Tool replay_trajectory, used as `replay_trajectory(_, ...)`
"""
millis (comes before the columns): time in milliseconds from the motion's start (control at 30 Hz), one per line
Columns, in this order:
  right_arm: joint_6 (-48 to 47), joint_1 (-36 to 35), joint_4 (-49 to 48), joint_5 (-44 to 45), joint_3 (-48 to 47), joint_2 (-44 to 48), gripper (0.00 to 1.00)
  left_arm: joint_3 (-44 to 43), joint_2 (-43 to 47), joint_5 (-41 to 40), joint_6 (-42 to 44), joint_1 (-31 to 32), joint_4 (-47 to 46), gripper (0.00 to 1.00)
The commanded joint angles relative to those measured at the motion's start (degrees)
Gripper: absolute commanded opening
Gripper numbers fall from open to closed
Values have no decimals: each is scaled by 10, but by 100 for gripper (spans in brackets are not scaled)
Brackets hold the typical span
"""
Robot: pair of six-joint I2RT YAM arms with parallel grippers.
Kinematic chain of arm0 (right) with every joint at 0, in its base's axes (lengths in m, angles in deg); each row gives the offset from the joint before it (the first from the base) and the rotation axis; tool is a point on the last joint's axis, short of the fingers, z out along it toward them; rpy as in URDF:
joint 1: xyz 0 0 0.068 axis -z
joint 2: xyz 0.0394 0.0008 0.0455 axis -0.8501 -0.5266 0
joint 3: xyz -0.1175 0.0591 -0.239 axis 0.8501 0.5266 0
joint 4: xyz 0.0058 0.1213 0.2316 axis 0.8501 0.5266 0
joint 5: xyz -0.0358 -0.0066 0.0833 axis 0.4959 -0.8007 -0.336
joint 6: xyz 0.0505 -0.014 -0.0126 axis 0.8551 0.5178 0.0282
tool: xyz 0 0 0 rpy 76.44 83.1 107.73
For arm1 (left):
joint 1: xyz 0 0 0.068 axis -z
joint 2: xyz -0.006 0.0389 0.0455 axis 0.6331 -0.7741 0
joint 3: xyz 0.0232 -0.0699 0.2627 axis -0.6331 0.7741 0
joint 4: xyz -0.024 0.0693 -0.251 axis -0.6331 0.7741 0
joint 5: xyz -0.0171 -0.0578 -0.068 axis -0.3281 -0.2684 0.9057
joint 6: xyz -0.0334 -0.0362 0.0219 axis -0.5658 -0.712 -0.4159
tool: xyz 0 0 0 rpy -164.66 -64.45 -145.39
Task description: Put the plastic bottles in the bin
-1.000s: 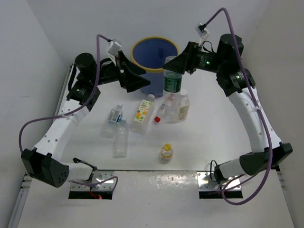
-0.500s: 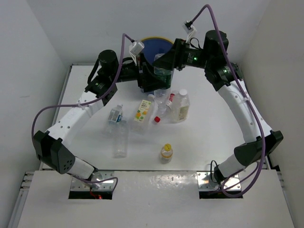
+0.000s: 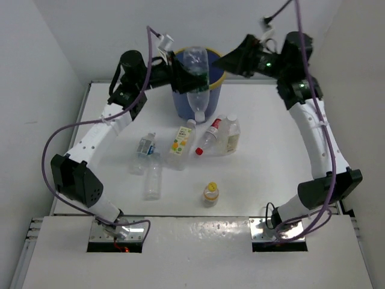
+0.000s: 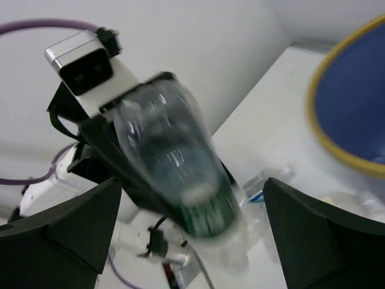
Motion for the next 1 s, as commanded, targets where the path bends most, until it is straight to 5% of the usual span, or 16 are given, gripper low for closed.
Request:
replay_trajectory(0, 65, 117, -61, -20, -18, 24, 100, -100, -24, -61, 27, -62, -13, 1)
replay_trajectory(33, 93, 195, -68, -38, -20, 24, 100, -121, -48, -74, 36, -70, -13, 1)
replay_trajectory(167, 51, 285, -75, -76, 33, 42, 100, -233, -122, -146, 122, -97, -32, 1)
replay_trajectory(333, -164, 285, 39, -56, 171, 134, 100, -320, -222, -206, 190, -103, -103, 1)
replay_trajectory(467, -328, 226, 97, 2, 273, 201, 100, -335, -288, -239, 207, -97, -109, 10)
replay_trajectory(500, -361, 217, 102, 21, 299, 206, 100, -335, -296, -246, 213, -97, -103, 17)
replay_trajectory(533, -376, 205, 115, 32, 322, 216, 100, -335, -304, -251, 218, -97, -97, 50)
replay_trajectory(600, -425, 154, 125, 79, 349, 221, 100, -335, -316, -258, 224, -92, -76, 92)
replay_trajectory(633, -433, 132, 126, 91, 370, 220, 100, -335, -316, -258, 229, -92, -65, 100)
replay_trajectory(967, -436, -5, 45, 254, 393, 131, 99, -184, -181, -230, 205, -103, -25, 100)
